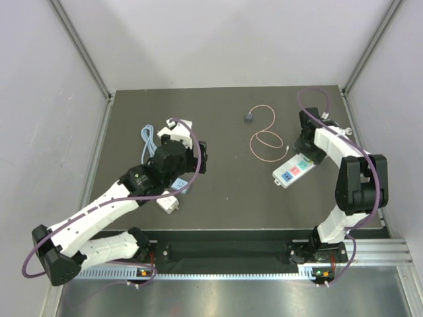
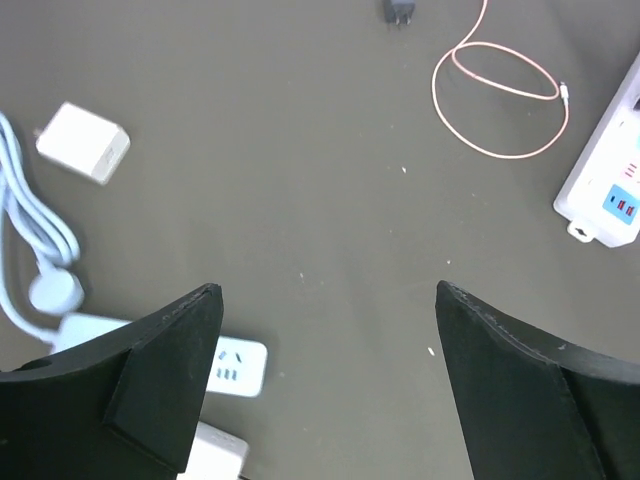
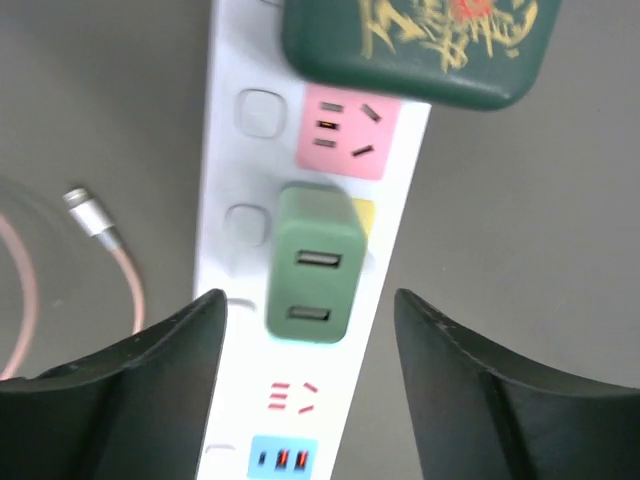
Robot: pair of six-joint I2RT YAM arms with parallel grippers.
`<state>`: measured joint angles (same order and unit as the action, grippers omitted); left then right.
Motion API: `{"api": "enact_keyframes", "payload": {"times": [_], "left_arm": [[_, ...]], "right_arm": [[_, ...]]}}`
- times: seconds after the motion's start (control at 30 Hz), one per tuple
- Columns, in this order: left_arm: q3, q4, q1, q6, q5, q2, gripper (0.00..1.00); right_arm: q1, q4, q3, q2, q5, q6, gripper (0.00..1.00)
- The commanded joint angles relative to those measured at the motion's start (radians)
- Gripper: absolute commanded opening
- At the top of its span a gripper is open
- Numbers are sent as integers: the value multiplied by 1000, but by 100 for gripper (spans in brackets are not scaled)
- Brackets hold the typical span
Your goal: Insert the plug
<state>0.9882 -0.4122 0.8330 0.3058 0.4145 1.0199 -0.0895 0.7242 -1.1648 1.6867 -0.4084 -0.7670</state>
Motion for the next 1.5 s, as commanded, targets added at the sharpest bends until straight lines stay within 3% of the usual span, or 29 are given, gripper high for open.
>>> {"api": "enact_keyframes", "payload": {"times": [0.0, 0.17, 0.3, 0.47, 0.6, 0.7, 0.97, 1.3, 1.47], "left_arm": [[40, -57, 2, 134, 47, 17, 91], [87, -210, 0, 283, 203, 101, 90], [116, -396, -12, 383, 293, 157, 91], [67, -508, -69, 536, 238, 210, 94], [26, -611, -251, 766, 112, 273, 94], [9, -657, -319, 860, 59, 350, 94], [-31, -679, -324, 957, 84, 396, 94], [-98, -645, -304, 975, -8, 393, 85], [-106, -626, -240, 987, -22, 391, 79]], "right_arm": [[-1, 69, -108, -87, 40, 70, 72], [-3, 83, -90, -157, 88, 141, 82], [-3, 43, -29, -264, 151, 211, 96], [-3, -32, 55, -380, 258, 265, 100], [-6, -132, 134, -484, 387, 284, 100], [-9, -172, 175, -521, 489, 294, 100], [-12, -195, 178, -541, 580, 342, 100], [-12, -247, 217, -529, 635, 347, 100], [-15, -250, 212, -510, 652, 345, 100]]}}
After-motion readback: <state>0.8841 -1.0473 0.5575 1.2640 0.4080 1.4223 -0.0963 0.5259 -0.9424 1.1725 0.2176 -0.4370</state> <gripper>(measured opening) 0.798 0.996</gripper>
